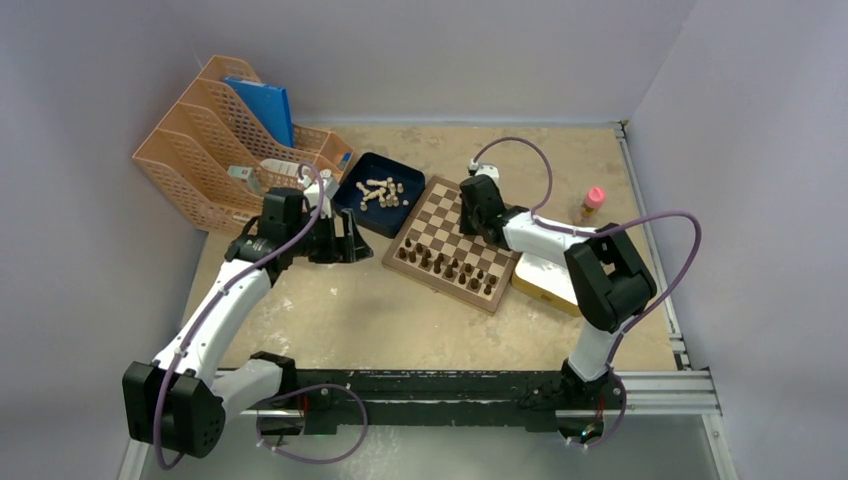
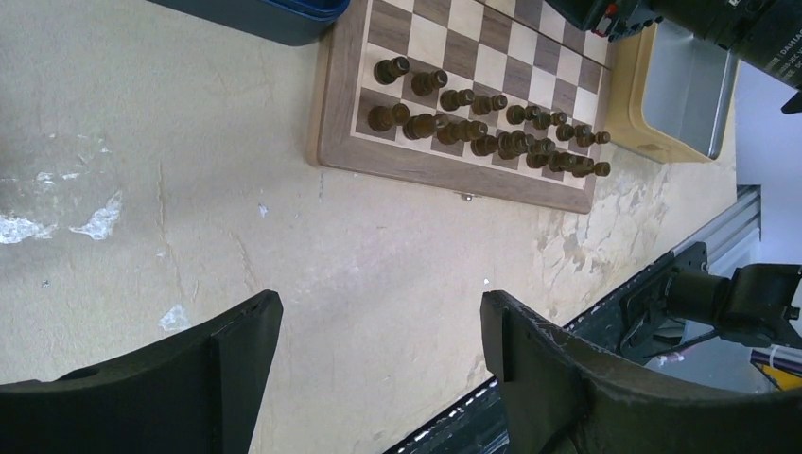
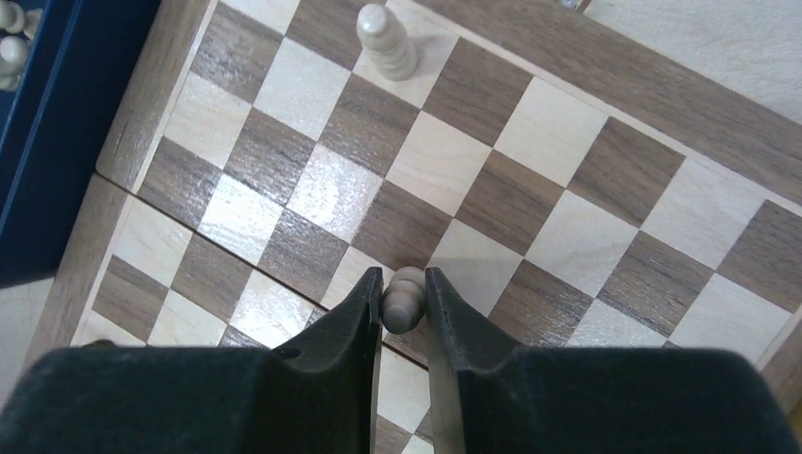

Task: Set up the chess pieces on the board
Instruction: Move the chess piece to the storage box.

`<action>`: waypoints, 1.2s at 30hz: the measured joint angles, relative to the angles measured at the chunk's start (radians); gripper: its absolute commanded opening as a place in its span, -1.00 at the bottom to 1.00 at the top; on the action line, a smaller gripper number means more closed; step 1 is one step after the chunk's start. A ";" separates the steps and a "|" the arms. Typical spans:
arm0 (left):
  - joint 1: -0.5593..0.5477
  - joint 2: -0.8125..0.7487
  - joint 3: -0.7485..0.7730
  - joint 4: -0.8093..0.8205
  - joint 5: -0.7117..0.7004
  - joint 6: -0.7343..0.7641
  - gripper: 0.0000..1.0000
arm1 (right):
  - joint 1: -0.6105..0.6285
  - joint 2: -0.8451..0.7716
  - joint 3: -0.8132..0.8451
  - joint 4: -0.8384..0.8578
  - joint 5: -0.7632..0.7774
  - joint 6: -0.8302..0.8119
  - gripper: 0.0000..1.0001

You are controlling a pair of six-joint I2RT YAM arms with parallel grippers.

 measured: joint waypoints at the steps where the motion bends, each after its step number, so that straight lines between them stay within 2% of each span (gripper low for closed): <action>1: 0.000 -0.008 -0.006 -0.002 0.000 0.000 0.54 | 0.000 0.000 0.004 -0.010 0.008 0.000 -0.63; 13: -0.015 -0.081 -0.014 0.003 -0.026 0.008 0.54 | -0.012 0.000 0.100 -0.118 0.126 -0.021 -0.67; 26: -0.041 -0.090 -0.014 0.001 -0.061 0.009 0.54 | -0.140 0.003 0.111 -0.161 0.130 -0.026 -0.66; 36: -0.042 -0.098 -0.014 0.000 -0.070 0.009 0.55 | -0.163 0.077 0.123 -0.124 0.116 -0.029 -0.65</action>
